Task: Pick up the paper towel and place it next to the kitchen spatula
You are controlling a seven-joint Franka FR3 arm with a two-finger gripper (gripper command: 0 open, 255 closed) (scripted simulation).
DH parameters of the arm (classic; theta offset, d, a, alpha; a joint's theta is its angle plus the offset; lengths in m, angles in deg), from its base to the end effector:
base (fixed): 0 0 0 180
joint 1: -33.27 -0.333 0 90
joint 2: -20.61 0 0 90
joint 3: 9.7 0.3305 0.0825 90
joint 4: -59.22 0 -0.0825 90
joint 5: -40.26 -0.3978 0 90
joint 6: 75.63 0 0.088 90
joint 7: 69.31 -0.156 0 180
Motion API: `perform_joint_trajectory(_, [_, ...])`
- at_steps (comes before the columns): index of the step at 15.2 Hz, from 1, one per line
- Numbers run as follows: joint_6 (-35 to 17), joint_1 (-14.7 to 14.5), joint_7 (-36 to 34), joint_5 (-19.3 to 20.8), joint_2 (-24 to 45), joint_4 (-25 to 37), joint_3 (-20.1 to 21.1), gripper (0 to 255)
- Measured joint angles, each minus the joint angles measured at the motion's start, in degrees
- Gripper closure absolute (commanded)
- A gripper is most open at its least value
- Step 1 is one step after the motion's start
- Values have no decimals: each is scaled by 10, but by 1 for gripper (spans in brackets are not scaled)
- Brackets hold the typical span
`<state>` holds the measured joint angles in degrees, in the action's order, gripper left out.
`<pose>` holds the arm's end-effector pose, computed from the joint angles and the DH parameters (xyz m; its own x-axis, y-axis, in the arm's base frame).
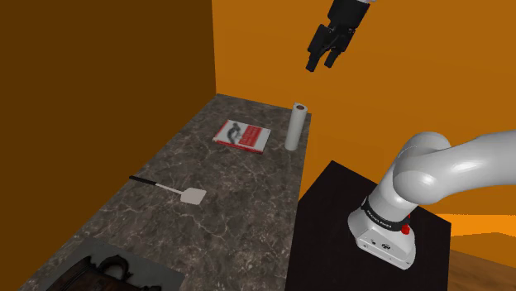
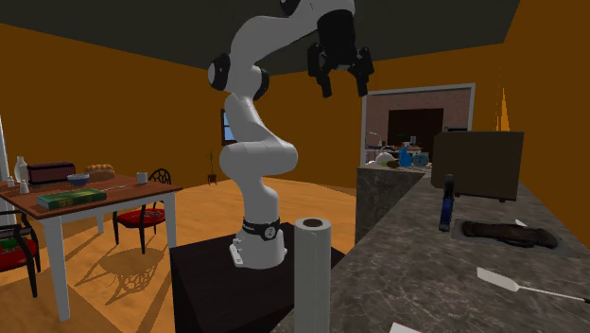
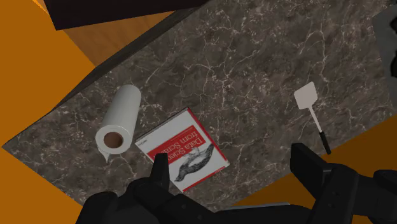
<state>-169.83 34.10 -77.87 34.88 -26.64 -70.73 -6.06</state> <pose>0.3140 0.0361 0.6144 0.9748 -0.1184 0.1890 -0.1058 -0.9915 -0.0755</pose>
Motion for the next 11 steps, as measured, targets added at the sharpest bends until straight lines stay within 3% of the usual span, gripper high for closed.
perform_joint_trajectory(4, [-31,6,13,8,1,-32,-11,0])
perform_joint_trajectory(11, [-138,28,55,37,28,-118,-50,0])
